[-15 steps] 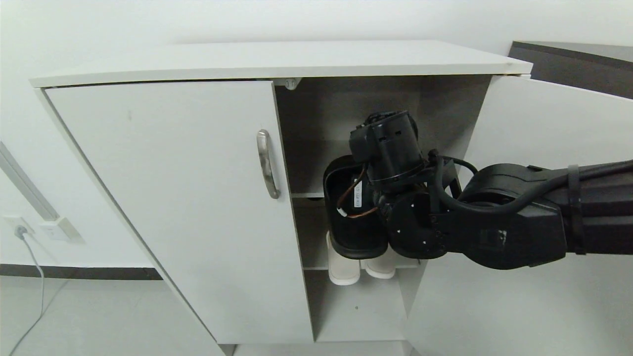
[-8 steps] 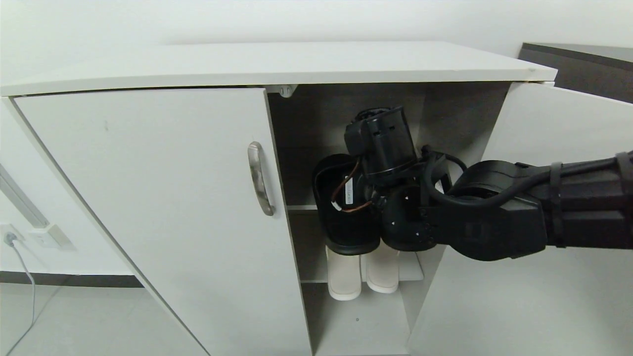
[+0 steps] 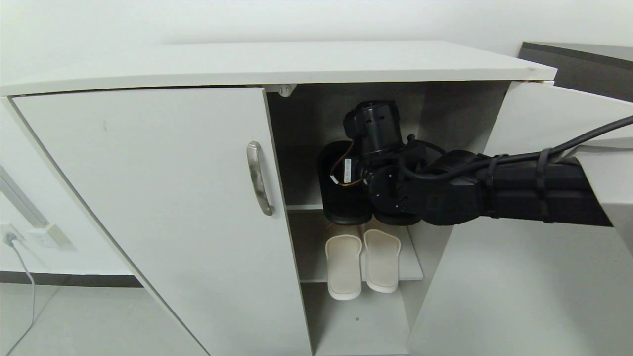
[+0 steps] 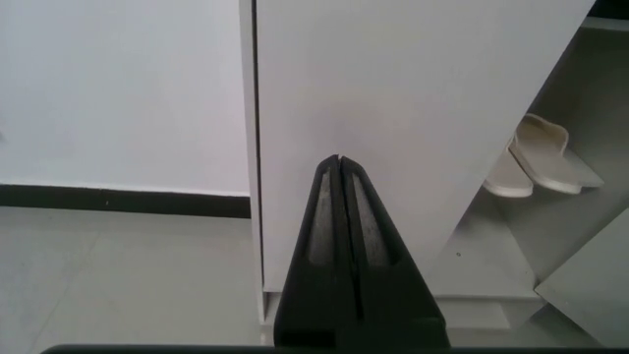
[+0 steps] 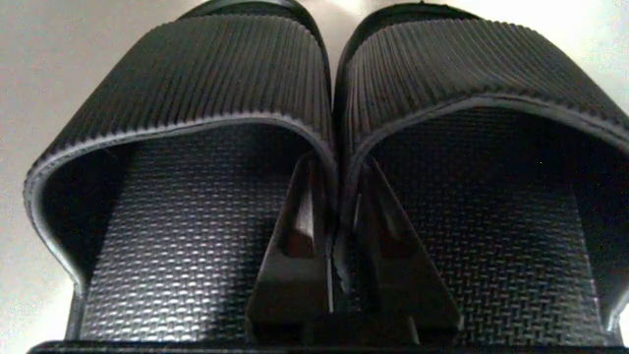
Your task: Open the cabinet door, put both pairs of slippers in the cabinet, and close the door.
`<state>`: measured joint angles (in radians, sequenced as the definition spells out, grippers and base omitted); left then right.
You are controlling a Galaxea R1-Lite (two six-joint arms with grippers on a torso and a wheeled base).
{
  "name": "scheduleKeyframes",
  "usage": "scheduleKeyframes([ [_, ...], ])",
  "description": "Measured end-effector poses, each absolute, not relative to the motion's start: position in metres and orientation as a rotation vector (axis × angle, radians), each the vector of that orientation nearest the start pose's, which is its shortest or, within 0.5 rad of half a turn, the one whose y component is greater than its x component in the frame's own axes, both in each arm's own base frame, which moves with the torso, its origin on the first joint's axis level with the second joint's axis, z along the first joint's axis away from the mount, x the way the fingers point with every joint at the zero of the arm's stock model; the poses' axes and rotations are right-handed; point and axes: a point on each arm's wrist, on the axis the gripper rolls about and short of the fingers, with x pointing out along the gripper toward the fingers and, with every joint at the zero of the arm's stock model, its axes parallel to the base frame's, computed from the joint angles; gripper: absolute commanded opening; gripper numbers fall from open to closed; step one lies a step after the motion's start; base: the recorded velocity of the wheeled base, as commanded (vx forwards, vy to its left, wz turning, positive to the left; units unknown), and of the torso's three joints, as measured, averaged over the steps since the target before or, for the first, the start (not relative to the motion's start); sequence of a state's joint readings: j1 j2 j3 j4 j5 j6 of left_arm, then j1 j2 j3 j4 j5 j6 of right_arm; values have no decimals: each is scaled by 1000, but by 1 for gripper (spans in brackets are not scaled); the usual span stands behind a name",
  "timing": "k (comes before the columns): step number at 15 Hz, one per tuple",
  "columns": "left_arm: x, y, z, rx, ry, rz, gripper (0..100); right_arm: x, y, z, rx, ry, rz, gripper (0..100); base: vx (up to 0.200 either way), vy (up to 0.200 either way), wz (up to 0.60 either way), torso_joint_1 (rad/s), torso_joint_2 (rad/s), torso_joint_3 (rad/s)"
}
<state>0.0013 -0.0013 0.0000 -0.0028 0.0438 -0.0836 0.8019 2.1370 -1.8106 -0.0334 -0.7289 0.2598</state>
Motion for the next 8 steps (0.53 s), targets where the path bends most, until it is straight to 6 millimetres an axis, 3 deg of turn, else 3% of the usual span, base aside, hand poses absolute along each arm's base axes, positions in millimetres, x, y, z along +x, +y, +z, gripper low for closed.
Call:
scheduleKeyframes([
  [8, -23, 1, 76, -85, -6, 46, 0, 332, 307, 236, 49, 215, 25, 0, 0, 0, 0, 0, 0, 0],
])
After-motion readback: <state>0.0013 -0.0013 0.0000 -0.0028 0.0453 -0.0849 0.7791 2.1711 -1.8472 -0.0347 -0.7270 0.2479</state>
